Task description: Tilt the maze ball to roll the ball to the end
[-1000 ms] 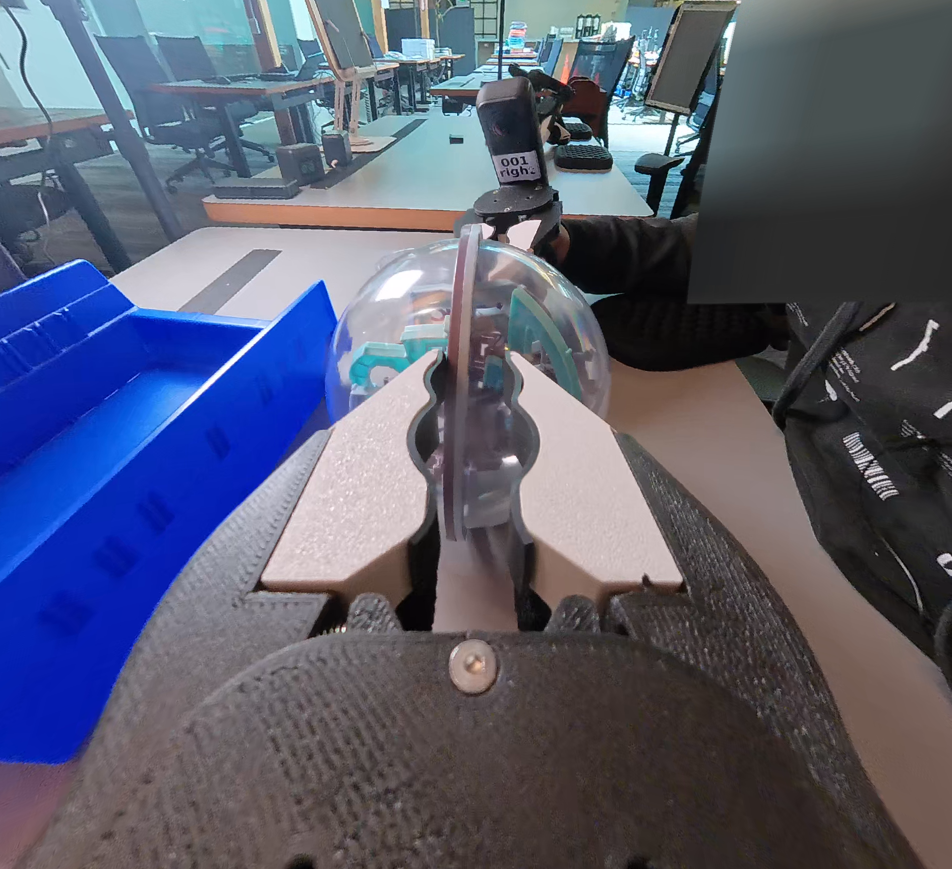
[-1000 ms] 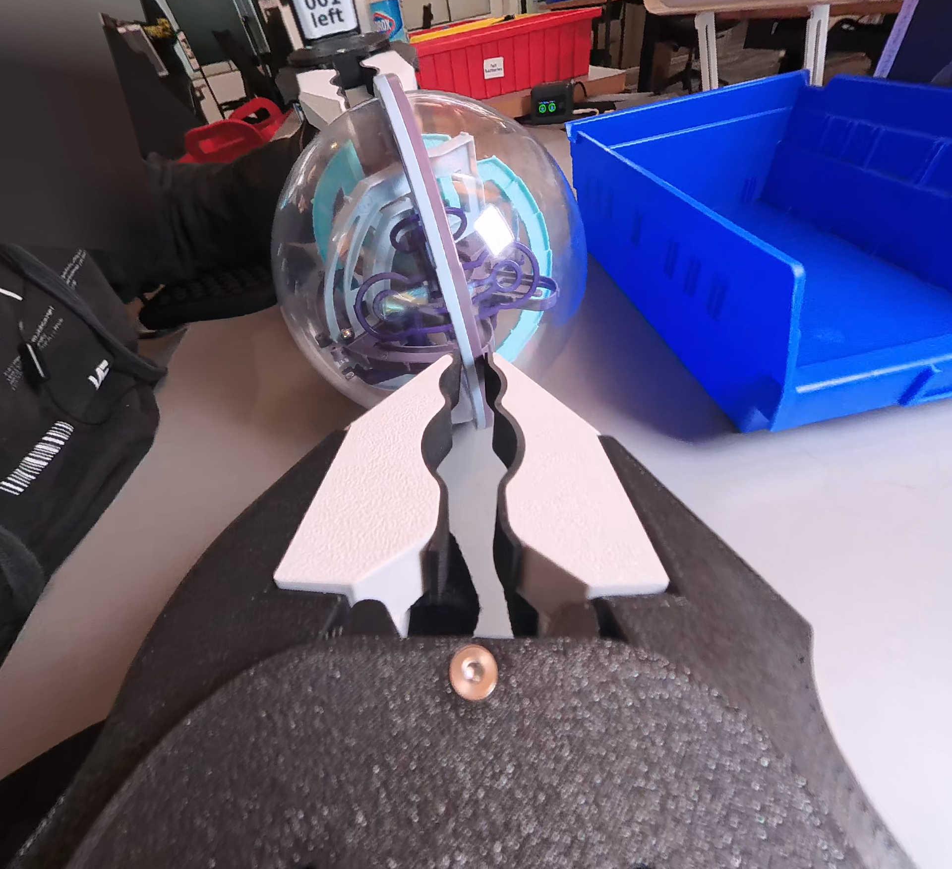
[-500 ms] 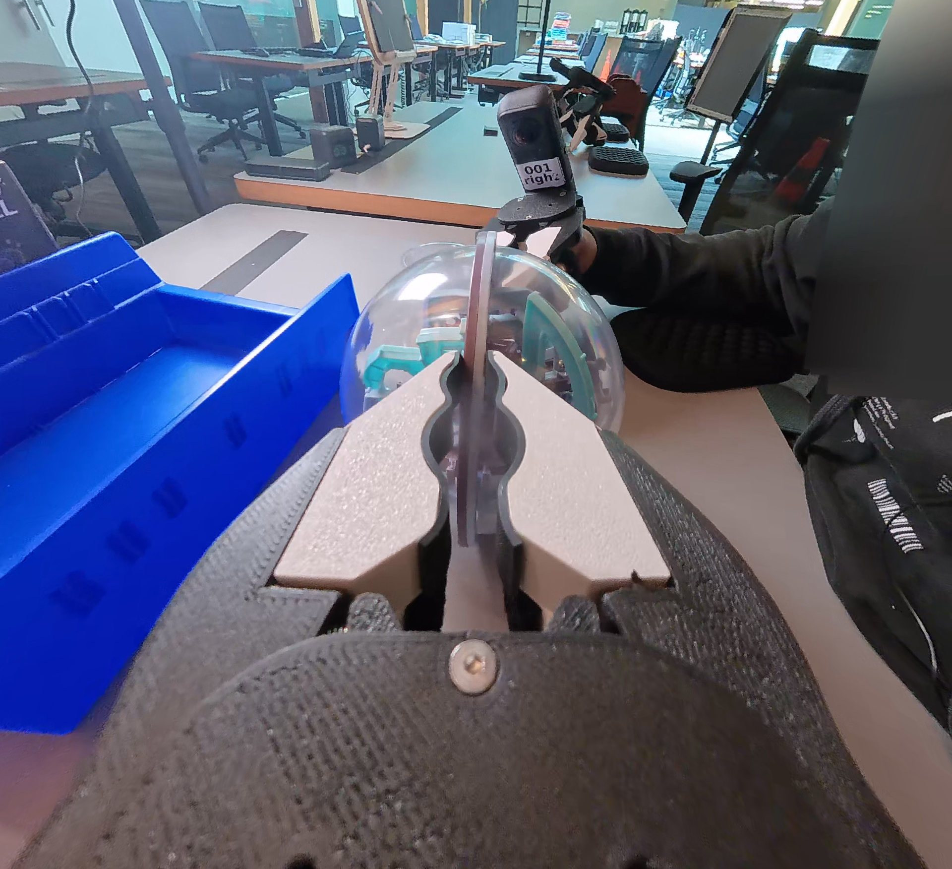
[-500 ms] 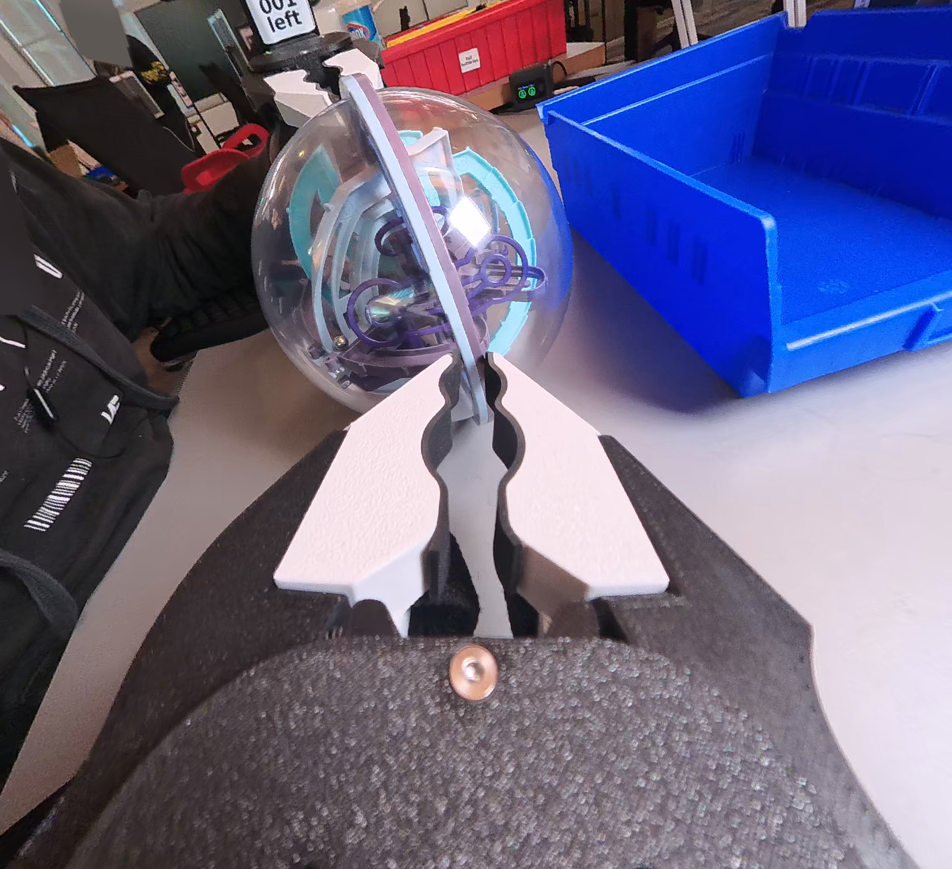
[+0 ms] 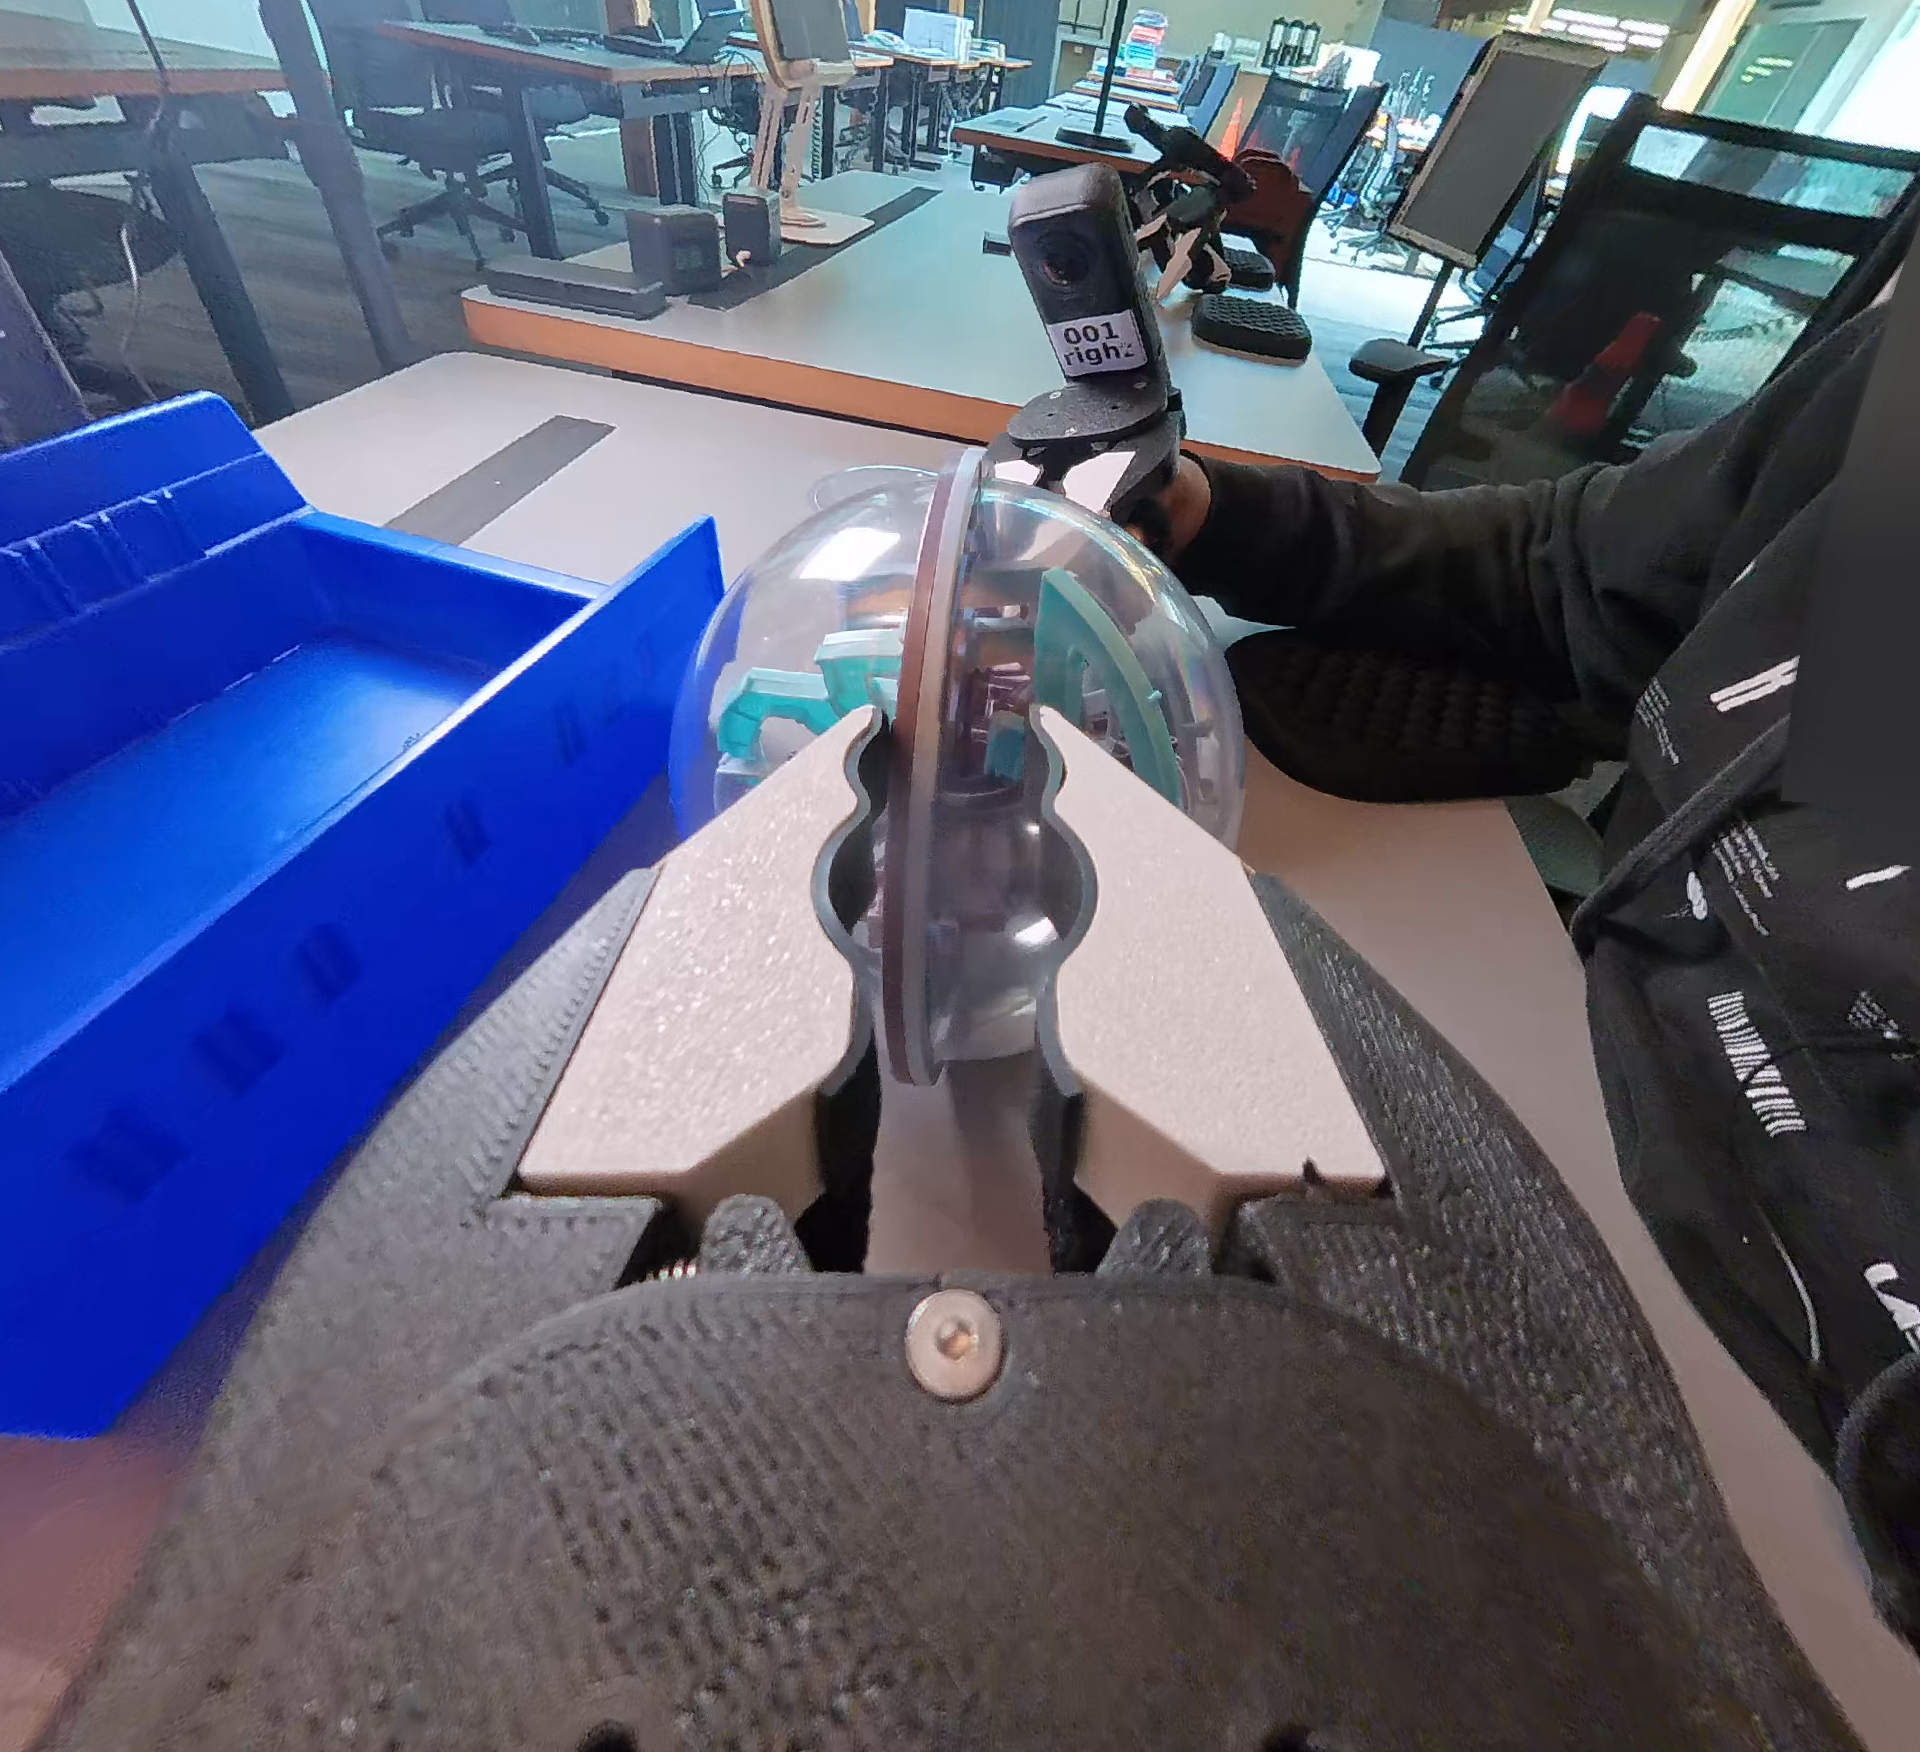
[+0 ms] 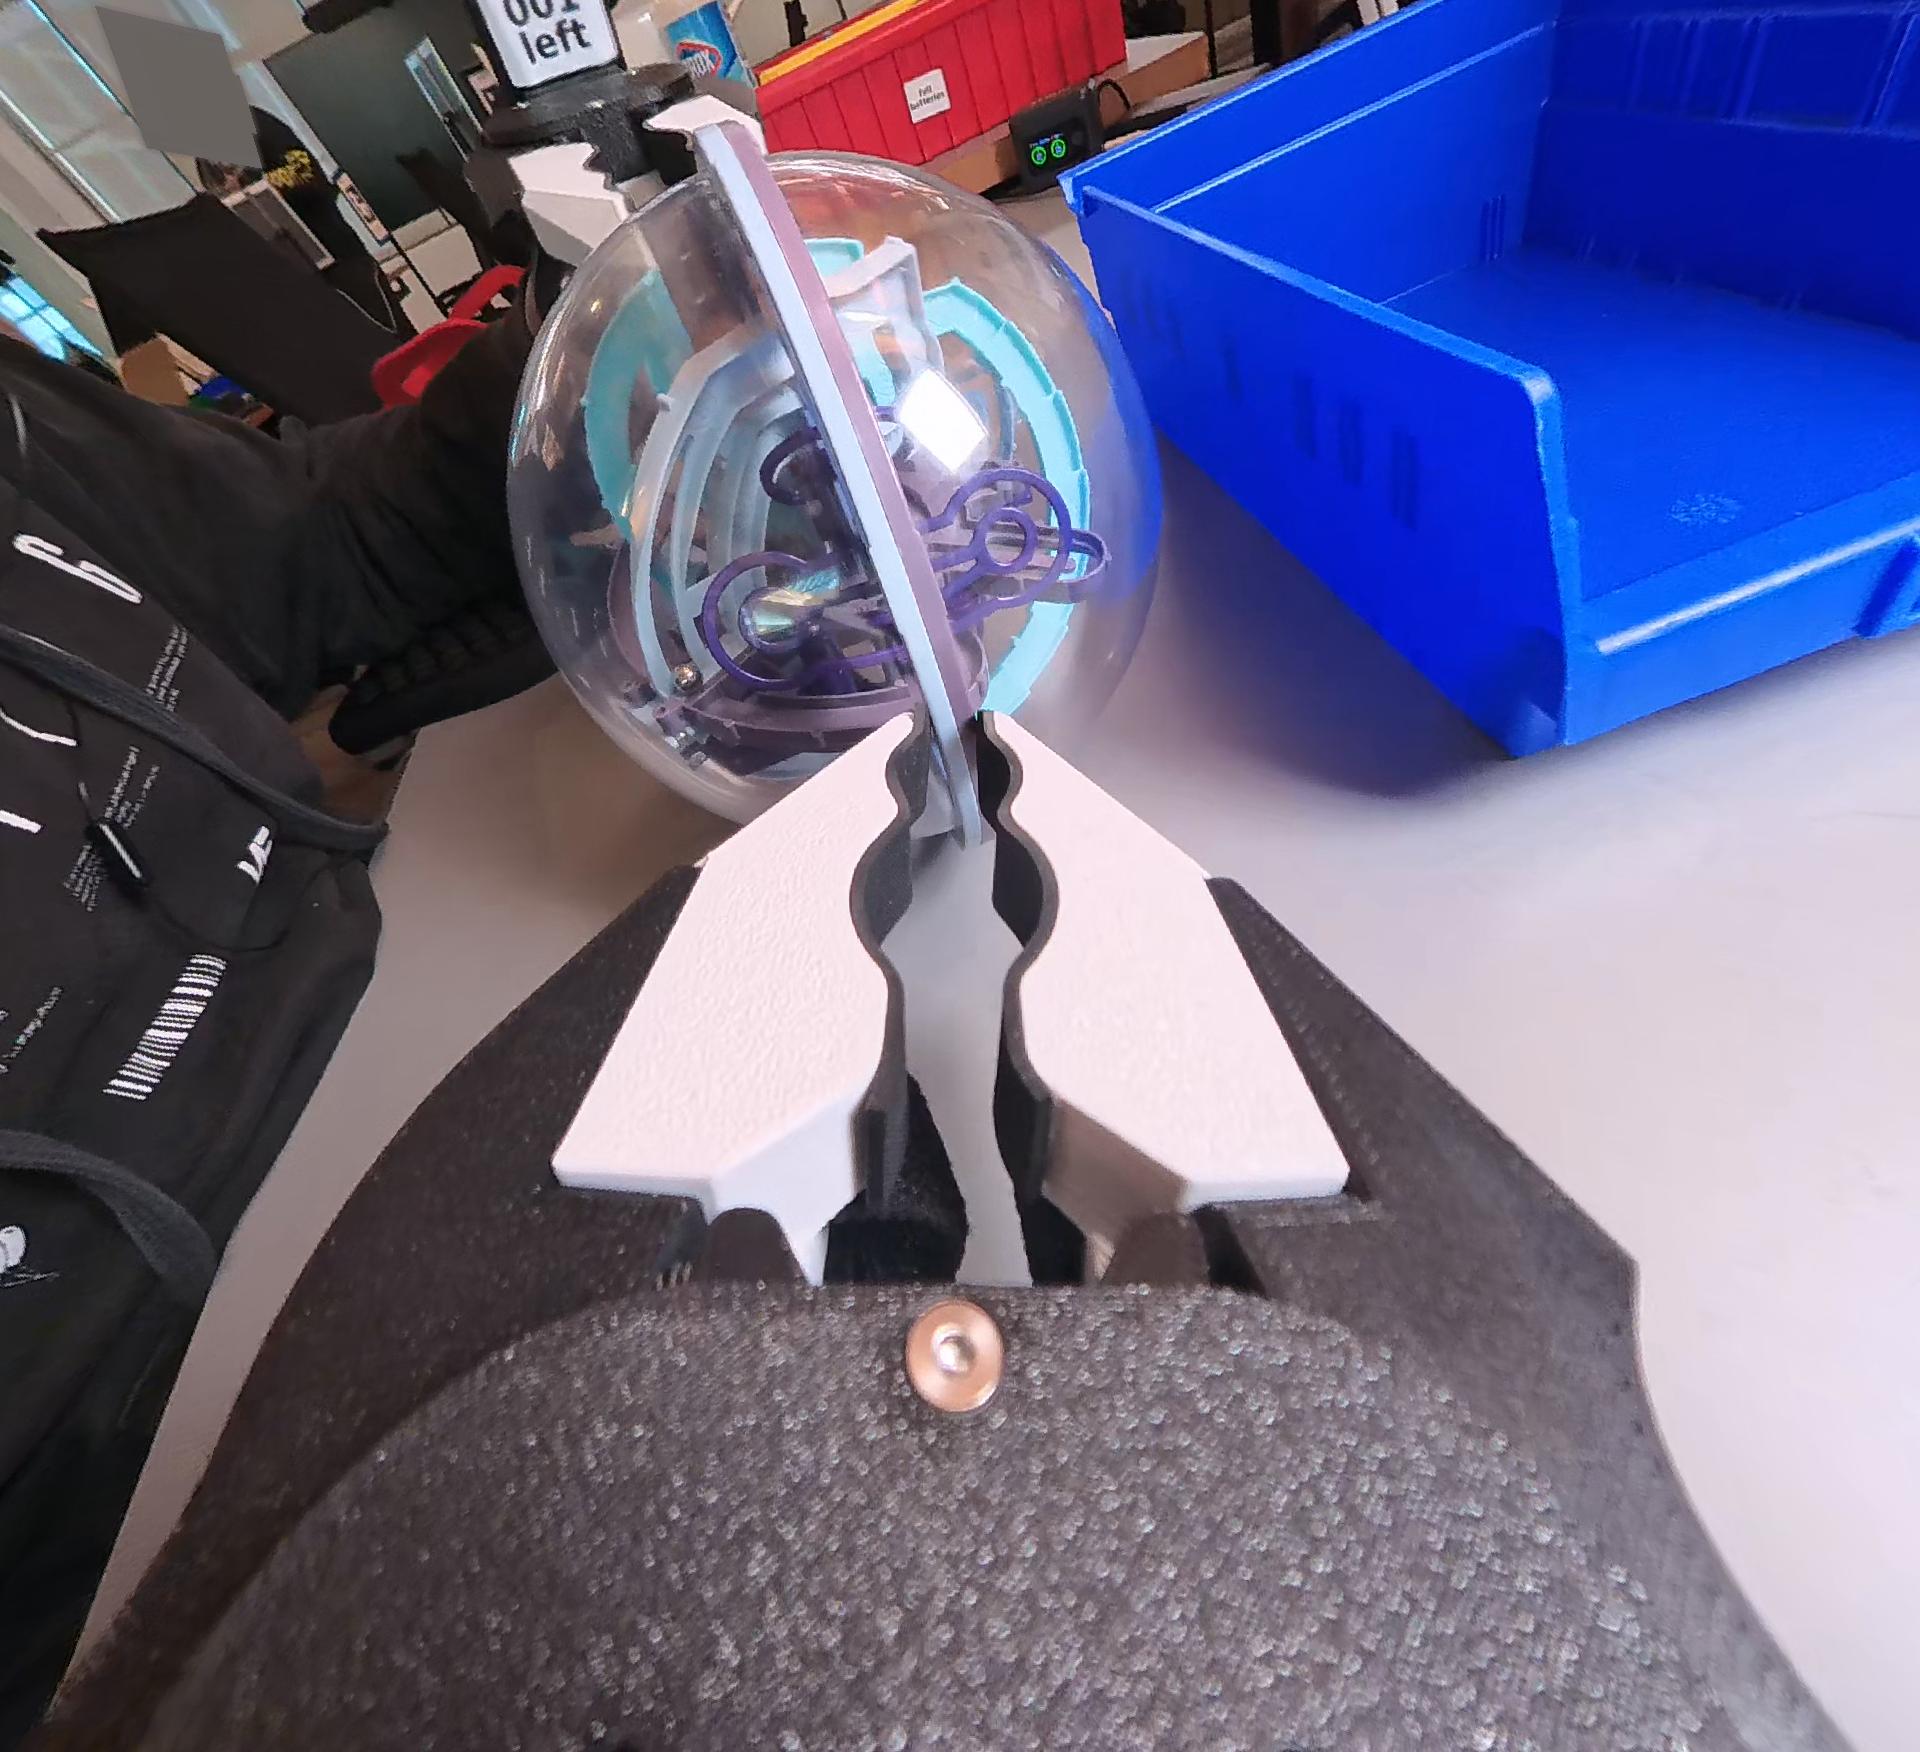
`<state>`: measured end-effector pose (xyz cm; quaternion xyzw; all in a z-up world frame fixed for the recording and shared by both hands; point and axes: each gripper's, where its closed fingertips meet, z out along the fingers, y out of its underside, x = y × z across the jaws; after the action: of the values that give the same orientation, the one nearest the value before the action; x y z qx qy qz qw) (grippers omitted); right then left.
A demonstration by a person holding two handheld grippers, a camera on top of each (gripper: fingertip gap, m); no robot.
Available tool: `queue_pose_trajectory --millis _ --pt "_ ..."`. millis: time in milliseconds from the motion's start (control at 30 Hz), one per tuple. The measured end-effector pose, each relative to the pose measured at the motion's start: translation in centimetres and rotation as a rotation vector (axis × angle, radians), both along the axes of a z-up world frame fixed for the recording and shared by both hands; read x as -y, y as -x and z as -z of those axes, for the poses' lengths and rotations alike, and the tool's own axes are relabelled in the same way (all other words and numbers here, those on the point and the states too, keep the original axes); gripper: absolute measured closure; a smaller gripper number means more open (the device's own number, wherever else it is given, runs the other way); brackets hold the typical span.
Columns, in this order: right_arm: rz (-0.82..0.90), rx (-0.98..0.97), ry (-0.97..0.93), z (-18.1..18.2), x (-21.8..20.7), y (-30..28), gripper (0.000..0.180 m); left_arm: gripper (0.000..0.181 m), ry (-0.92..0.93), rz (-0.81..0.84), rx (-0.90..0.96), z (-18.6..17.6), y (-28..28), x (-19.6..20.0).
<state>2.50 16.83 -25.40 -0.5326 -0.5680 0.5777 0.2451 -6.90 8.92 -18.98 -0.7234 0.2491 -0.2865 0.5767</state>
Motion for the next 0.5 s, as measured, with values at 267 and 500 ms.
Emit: queue_pose_trajectory --millis 267,500 --pt "-0.012 0.048 0.053 0.5 0.2 -0.1 0.174 0.173 0.041 -0.032 0.06 -0.2 0.3 -0.9" --pt "-0.035 0.065 0.077 0.7 0.5 -0.2 0.175 0.173 0.09 -0.065 0.058 0.6 1.0 -1.3"
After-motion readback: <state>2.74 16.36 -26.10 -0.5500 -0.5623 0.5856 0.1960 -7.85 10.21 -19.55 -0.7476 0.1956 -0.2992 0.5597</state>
